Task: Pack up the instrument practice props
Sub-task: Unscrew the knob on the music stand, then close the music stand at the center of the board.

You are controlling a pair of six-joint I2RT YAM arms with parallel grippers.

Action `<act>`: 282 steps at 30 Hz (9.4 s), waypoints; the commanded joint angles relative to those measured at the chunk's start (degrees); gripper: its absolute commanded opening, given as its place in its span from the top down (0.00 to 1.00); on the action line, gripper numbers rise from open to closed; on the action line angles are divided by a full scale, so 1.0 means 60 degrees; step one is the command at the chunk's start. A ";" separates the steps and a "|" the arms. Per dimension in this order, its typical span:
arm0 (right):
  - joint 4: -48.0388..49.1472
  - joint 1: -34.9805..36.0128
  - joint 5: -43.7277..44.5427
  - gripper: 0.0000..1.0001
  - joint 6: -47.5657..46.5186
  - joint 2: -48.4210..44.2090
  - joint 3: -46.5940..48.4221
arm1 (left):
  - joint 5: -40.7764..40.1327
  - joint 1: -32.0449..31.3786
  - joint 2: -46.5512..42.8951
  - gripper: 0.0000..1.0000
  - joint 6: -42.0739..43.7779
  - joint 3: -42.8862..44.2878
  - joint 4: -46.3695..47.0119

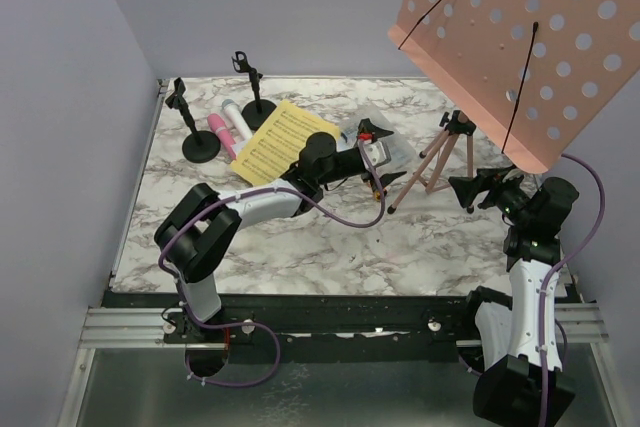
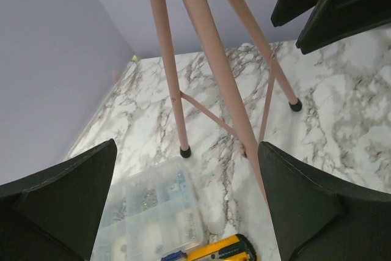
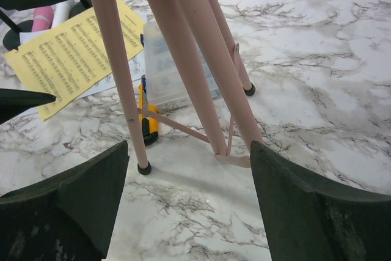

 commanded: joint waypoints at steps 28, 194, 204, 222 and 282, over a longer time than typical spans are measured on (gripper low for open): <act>0.0097 -0.0075 -0.0325 0.16 -0.0046 0.0030 -0.0030 | 0.1420 -0.0273 0.1429 0.26 0.4562 0.3100 -0.0617; -0.2688 -0.0194 -0.2429 0.03 -0.3091 0.1887 0.2177 | -0.1394 -0.1096 0.1838 0.55 -0.4394 0.1681 0.1279; -0.3036 -0.0200 -0.2228 0.02 -0.3515 0.2301 0.2770 | -0.1165 -0.1220 0.2538 0.83 -0.4781 0.2366 0.1278; -0.2196 -0.0312 -0.3443 0.03 -0.2790 0.3735 0.3693 | -0.1963 -0.1271 0.2053 1.00 -0.5342 0.2251 0.1553; 0.3499 0.0768 -0.2429 0.02 0.1940 0.5809 0.3184 | -0.1113 -0.1304 0.4430 1.00 -0.6268 0.4832 0.1693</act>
